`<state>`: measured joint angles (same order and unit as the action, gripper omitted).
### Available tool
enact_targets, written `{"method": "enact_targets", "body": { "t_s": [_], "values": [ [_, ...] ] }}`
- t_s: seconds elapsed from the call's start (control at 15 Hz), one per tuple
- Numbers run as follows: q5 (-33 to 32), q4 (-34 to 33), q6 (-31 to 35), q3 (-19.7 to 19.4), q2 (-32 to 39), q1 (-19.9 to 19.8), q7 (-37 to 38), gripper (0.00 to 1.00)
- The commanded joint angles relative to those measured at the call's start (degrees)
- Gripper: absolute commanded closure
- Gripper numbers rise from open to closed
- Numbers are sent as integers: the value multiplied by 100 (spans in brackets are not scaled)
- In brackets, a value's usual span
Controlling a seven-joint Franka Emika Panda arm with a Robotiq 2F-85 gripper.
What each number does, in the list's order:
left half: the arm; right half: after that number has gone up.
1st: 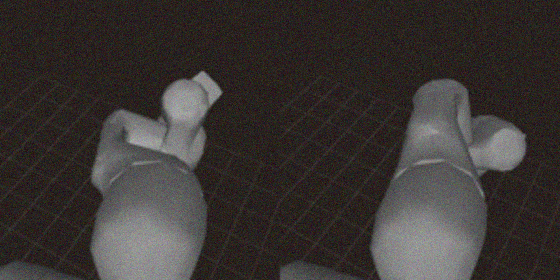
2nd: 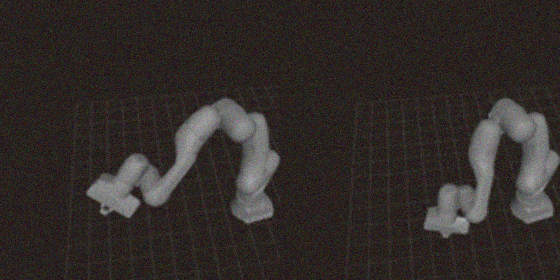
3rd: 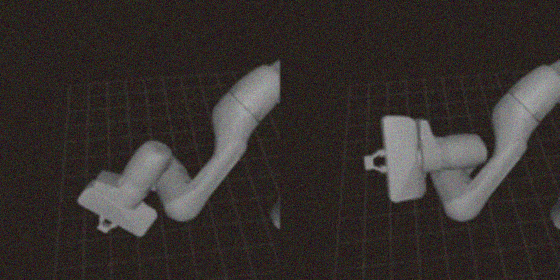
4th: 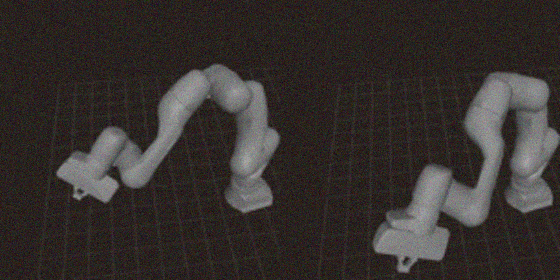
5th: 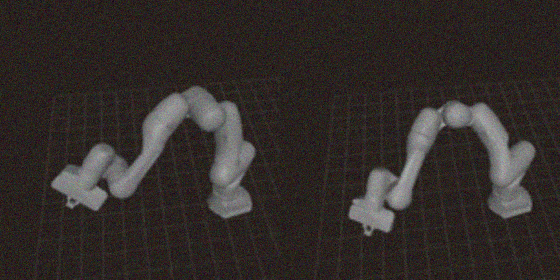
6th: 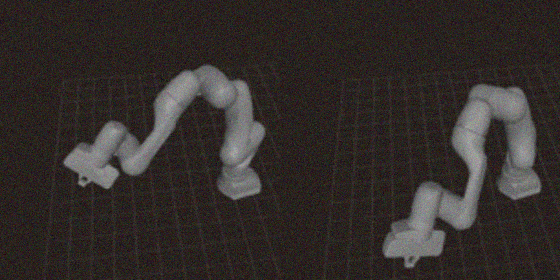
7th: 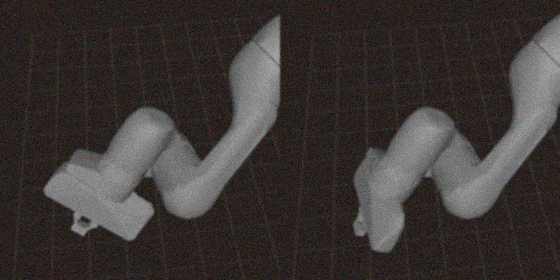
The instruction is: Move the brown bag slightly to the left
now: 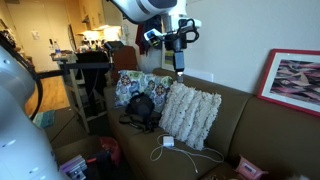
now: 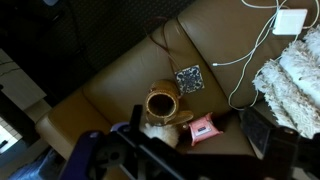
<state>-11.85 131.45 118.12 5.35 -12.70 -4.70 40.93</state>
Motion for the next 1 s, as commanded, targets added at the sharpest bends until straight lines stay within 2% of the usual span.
{"method": "enact_targets", "body": {
  "t_s": [0.0, 0.27, 0.53, 0.73, 0.93],
  "values": [
    [-428, -877, -17, -61, 941, -60, 531, 0],
    [-737, -1868, -158, -432, 1823, -16, 864, 0],
    [-874, -2908, -462, -1003, 2774, -30, 1071, 0],
    [-781, -3611, -775, -1453, 3431, -92, 1134, 0],
    [-637, -4046, -955, -1744, 3851, -177, 979, 0]
  ]
}}
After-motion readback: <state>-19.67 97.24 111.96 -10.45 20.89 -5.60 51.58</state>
